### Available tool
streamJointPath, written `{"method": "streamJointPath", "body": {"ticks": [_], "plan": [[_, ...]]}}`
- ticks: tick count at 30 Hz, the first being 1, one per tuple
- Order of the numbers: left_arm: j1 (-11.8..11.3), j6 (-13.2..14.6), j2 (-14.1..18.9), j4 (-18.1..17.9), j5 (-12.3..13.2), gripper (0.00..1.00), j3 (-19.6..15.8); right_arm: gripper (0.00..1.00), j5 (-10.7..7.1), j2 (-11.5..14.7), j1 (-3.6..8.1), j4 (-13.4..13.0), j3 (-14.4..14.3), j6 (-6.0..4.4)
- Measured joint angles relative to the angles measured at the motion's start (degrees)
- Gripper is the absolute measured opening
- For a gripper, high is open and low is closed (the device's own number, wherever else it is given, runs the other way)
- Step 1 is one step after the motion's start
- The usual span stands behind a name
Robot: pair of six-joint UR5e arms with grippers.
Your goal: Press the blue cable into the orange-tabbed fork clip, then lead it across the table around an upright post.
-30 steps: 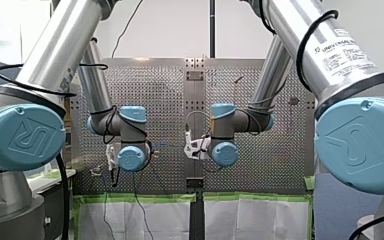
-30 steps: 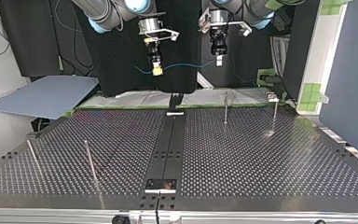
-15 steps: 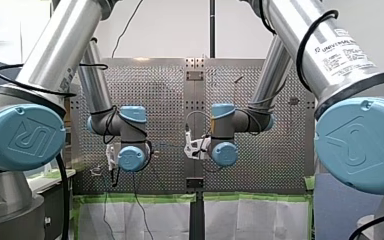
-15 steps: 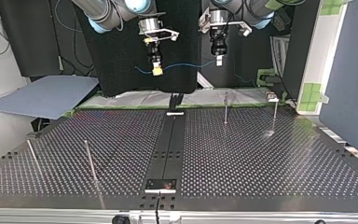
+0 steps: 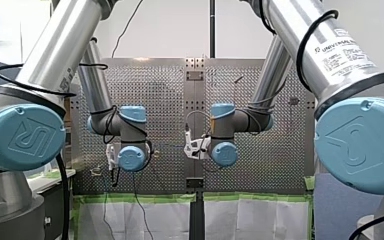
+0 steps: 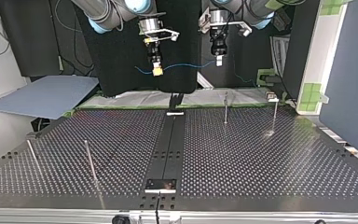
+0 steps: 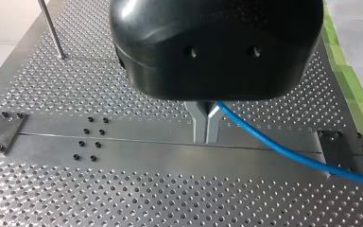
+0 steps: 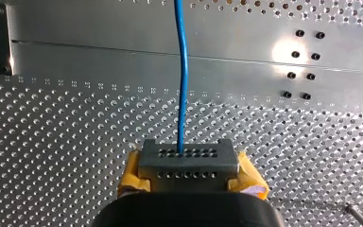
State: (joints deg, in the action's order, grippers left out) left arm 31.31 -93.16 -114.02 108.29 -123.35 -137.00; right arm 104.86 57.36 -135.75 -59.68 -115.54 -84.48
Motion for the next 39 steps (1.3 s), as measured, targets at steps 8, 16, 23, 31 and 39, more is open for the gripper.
{"method": "streamJointPath", "body": {"ticks": [8, 16, 23, 31, 39], "plan": [[0.0, 0.0, 0.0, 0.0, 0.0, 0.0, 0.0, 0.0, 0.0, 0.0, 0.0, 0.0, 0.0, 0.0], [-1.1, 1.1, -1.1, -1.1, 1.1, 0.0, -1.1, 0.0, 0.45, -0.4, 0.44, 0.4, 0.1, -0.37], [-5.0, 4.9, -4.3, -3.5, 5.0, 0.0, -4.2, 0.0, 3.4, -4.2, 1.76, 2.7, 0.1, -0.93], [-10.0, 6.3, -4.9, -3.8, 9.8, 0.0, -4.6, 0.0, 3.85, -8.5, 1.84, 3.0, 0.1, -0.96], [-11.1, 6.2, -4.7, -3.7, 10.6, 0.0, -4.6, 0.0, 3.87, -11.2, 1.85, 3.0, 0.1, -0.96]]}}
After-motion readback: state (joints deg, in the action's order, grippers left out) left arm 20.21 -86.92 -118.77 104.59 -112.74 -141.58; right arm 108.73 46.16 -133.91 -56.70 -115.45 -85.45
